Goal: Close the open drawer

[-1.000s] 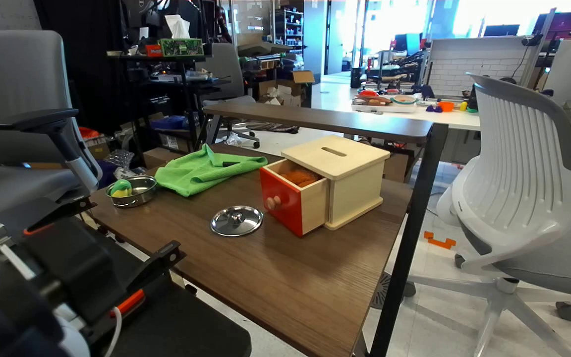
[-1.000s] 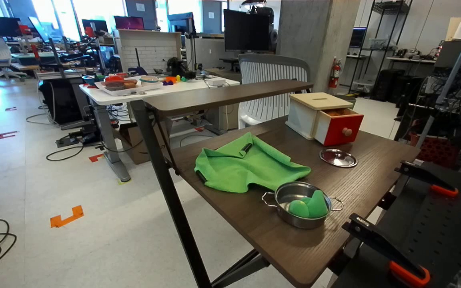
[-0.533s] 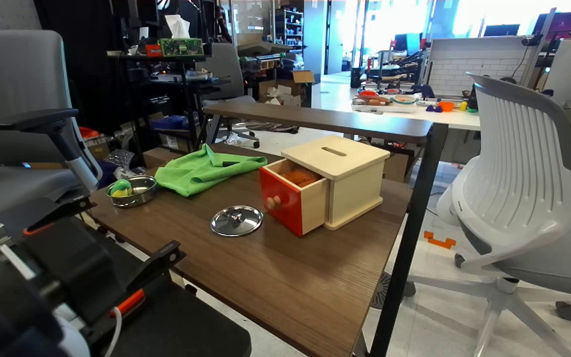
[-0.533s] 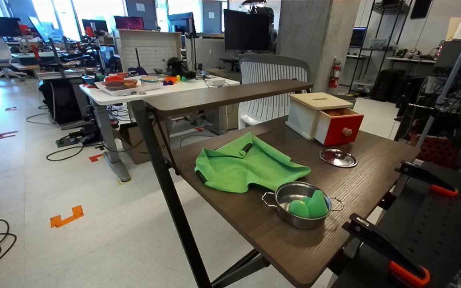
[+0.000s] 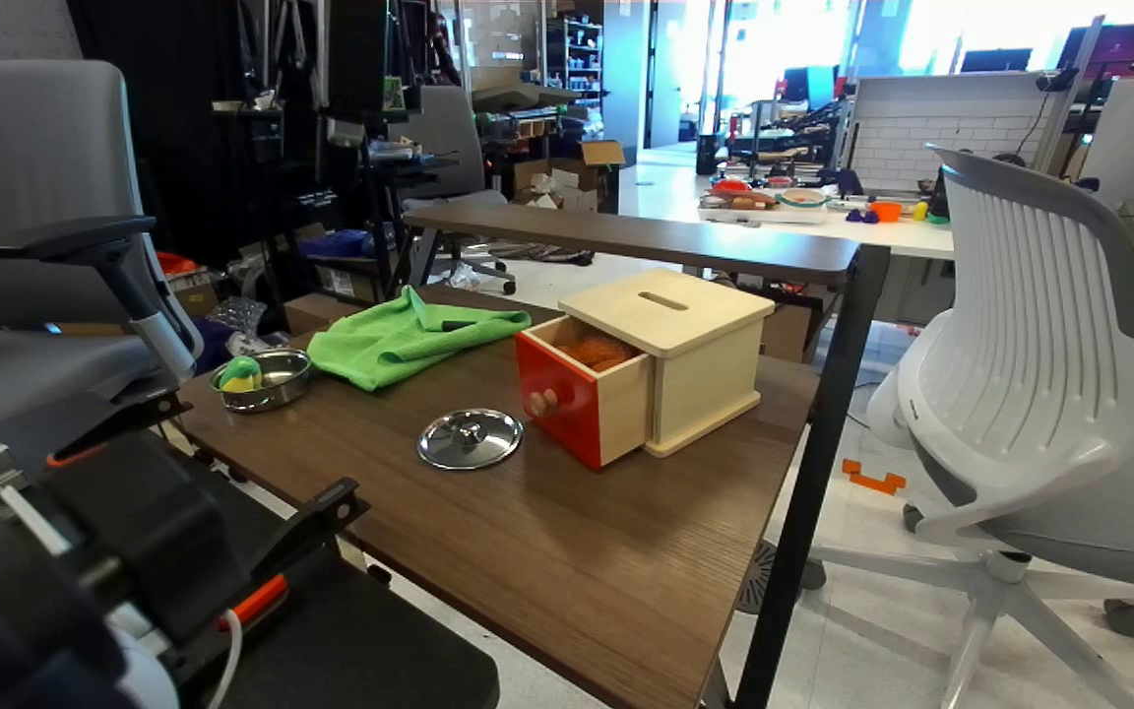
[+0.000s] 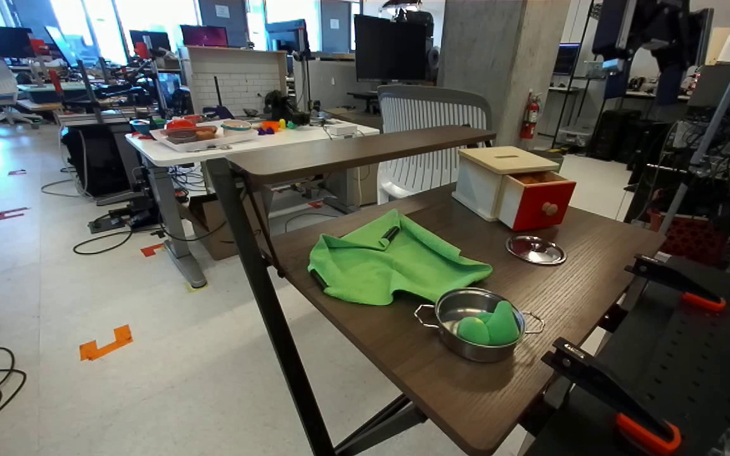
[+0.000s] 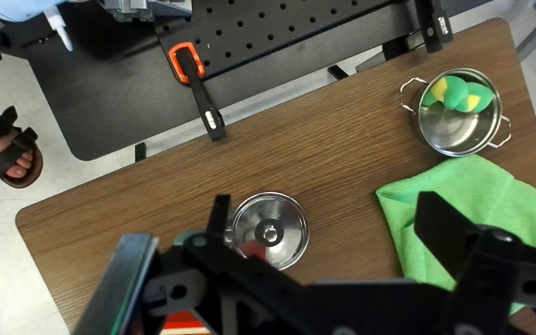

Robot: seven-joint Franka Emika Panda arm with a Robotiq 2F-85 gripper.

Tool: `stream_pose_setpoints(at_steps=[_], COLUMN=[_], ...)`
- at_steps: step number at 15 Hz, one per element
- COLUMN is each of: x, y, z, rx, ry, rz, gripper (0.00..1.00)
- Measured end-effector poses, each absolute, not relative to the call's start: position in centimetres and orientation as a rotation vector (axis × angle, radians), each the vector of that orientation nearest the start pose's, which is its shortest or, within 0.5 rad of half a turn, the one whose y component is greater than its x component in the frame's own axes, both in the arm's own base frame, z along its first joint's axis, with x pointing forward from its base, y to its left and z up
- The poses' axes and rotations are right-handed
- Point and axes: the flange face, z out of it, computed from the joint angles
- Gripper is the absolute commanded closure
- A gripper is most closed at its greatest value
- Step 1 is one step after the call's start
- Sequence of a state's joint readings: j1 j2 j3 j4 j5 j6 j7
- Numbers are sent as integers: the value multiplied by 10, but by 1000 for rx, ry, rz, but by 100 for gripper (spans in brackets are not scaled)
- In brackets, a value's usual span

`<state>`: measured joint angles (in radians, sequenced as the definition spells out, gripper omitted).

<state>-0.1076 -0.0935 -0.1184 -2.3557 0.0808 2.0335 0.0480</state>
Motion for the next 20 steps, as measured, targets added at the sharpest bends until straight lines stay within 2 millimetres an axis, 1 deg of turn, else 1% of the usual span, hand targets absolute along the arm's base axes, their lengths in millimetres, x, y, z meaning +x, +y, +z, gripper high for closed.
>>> stream_pose_setpoints(at_steps=[4,7,10,15,17,20], x=[454,460,471,485,492,503], y=[-99,-101,-105,-123,-129,-138], z=[352,342,315,263,248,232], rx=[-2989,-3038,-3101,-3131,-3135,-3138], ry=[479,543,580,633,651,690], rz=[321,220,114,102,110,119], gripper=[0,0,0,0,0,0])
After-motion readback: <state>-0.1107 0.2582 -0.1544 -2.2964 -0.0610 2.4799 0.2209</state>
